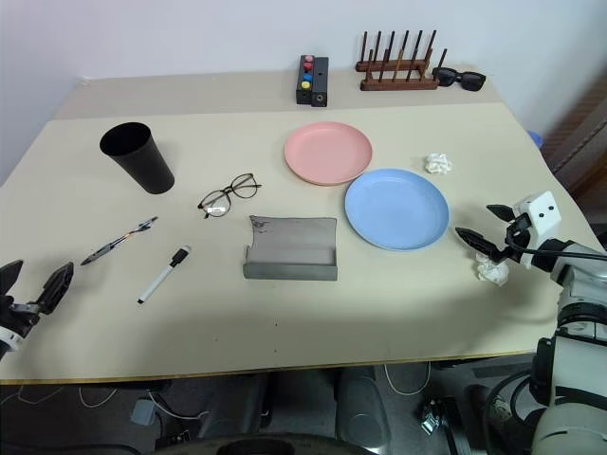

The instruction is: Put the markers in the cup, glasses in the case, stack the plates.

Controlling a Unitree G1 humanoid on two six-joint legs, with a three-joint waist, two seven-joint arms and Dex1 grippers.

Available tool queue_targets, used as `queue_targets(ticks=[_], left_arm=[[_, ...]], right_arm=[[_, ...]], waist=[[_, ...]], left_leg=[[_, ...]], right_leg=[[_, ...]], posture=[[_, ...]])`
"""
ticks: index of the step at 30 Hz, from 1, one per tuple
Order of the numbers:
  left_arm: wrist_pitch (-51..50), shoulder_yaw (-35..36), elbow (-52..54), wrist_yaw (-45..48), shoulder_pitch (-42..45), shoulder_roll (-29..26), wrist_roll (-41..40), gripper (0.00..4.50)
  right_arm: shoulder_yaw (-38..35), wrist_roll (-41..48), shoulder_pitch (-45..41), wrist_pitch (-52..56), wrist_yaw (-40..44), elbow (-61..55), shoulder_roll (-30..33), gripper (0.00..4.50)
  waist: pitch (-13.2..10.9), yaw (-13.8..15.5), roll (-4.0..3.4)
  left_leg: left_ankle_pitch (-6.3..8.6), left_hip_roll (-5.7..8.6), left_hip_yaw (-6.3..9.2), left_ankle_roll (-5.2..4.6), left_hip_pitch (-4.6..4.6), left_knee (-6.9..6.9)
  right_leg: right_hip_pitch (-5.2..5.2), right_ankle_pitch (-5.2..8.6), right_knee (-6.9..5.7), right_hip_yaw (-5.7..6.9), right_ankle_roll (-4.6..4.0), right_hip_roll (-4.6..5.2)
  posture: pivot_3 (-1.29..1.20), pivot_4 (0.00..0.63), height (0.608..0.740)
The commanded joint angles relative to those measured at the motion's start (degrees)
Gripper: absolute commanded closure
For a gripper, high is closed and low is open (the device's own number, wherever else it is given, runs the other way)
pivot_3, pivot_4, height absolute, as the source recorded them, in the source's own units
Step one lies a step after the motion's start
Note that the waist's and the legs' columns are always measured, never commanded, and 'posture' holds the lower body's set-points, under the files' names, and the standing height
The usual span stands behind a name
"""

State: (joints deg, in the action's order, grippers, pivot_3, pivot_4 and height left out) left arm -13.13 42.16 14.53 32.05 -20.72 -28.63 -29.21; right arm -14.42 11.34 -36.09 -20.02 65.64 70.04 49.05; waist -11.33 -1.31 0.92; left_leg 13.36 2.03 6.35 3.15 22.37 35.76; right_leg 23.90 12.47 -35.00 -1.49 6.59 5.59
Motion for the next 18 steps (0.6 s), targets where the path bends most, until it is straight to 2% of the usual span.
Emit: queue_targets(ticks=[1, 4, 6, 18], left_arm=[[0.54, 0.74, 0.29, -0.19, -0.14, -0.93, -0.05, 0.39], [0.53, 0.74, 0.09, -0.21, 0.18, -1.19, -0.07, 0.39], [0.57, 0.81, -0.19, -0.20, 0.46, -1.44, -0.09, 0.39], [-0.01, 0.66, 0.42, -0.57, 0.33, -1.84, -0.15, 0.39]], right_arm=[[-0.45, 1.95, -0.44, 3.22, 0.62, -9.92, -0.49, 0.00], [0.19, 4.34, 3.69, 13.26, -2.20, -28.71, -2.37, 0.00], [-0.52, 4.65, 5.71, 15.47, -3.20, -31.77, -2.48, 0.00], [-1.41, 2.08, 2.25, 1.24, -0.44, -5.91, -0.87, 0.00]], waist=[[0.00, -0.25, -0.02], [0.01, -0.80, -0.04], [0.02, -0.77, -0.03], [0.06, -0.46, 0.04]], left_leg=[[0.00, 0.00, 0.00, 0.00, 0.00, 0.00], [0.00, -0.01, 0.03, 0.00, -0.01, 0.03], [0.00, -0.01, 0.07, 0.00, -0.02, 0.03], [0.02, 0.01, 0.05, -0.02, -0.06, 0.21]], right_leg=[[0.00, 0.00, 0.00, 0.00, 0.00, 0.00], [0.02, 0.00, -0.12, -0.02, 0.01, -0.01], [0.01, 0.00, -0.16, -0.01, 0.01, -0.02], [-0.17, 0.00, -0.06, 0.00, 0.02, -0.01]], posture=[[0.00, 0.150, 0.739], [0.00, 0.150, 0.739], [0.00, 0.150, 0.739], [0.00, 0.150, 0.739]])
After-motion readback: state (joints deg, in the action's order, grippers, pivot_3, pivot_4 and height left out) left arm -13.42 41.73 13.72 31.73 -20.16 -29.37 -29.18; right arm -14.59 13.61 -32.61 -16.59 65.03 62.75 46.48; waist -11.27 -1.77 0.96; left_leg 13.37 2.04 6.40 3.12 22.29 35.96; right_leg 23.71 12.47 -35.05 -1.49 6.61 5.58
